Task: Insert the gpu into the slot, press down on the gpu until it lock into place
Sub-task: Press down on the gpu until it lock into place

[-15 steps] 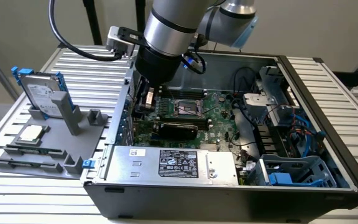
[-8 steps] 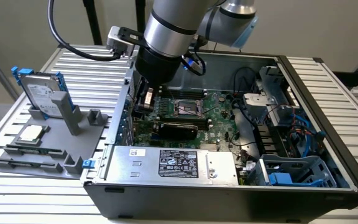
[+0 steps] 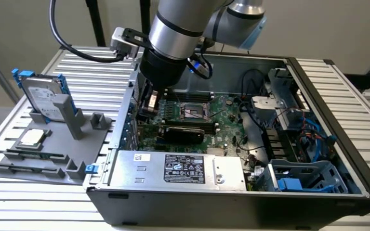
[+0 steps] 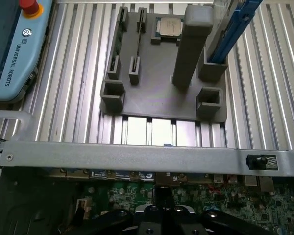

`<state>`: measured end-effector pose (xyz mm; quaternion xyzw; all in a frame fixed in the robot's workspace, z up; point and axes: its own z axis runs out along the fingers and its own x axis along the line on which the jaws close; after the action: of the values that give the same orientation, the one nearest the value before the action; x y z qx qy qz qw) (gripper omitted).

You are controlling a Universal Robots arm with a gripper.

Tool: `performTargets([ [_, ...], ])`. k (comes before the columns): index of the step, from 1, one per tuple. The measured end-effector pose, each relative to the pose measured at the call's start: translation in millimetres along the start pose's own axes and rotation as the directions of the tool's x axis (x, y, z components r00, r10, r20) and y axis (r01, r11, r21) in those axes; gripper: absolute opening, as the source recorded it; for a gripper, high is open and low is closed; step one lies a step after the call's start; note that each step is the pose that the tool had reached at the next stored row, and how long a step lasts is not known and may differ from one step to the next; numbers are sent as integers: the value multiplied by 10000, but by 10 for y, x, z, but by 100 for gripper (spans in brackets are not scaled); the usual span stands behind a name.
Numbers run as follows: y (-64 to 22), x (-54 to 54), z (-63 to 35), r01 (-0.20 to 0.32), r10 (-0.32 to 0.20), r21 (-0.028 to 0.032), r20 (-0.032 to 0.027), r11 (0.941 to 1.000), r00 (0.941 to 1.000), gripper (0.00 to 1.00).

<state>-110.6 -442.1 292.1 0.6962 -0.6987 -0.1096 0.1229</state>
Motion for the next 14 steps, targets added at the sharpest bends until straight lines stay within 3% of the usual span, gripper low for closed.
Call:
performTargets([
  [12,-1,-15,5,-401,401,-45,11,9992,9992,11],
  [14,0,-26,4,-535,535,-80,5,9985,9986,11],
])
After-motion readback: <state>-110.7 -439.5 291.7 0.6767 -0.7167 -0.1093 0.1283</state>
